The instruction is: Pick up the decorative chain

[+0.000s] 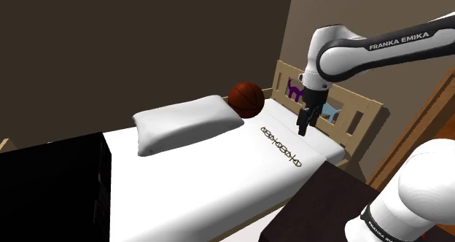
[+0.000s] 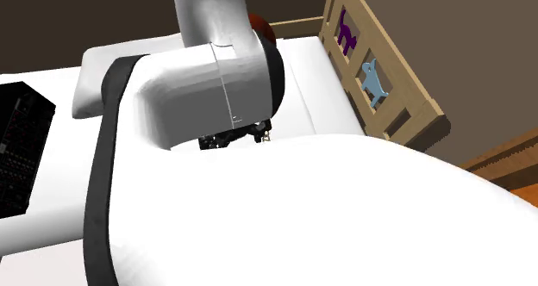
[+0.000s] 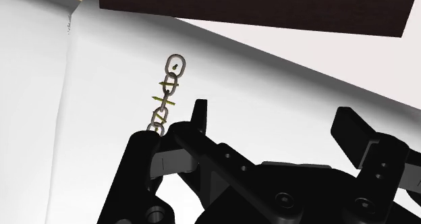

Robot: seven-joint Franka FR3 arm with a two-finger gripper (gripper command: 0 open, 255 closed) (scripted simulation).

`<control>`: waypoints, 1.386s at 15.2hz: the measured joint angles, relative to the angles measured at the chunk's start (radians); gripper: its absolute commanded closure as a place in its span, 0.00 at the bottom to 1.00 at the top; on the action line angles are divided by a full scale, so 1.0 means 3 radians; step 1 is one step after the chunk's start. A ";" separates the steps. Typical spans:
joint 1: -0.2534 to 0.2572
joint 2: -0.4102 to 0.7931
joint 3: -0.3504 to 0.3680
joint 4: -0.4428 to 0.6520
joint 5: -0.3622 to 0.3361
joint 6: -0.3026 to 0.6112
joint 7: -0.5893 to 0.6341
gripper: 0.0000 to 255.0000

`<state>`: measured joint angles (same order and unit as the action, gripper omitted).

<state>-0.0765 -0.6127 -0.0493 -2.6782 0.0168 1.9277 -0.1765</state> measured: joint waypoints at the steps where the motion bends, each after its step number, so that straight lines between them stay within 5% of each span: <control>1: -0.0015 0.0080 -0.0026 -0.0031 -0.0024 0.0126 -0.0041 0.00; 12: -0.0146 0.1422 -0.0338 -0.0032 -0.0153 0.1609 -0.0549 0.00; 21: -0.0257 0.2765 -0.0400 0.0504 0.0179 0.2525 -0.1115 0.00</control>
<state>-0.1536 0.2166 -0.1695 -2.5271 0.0705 2.6851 -0.5112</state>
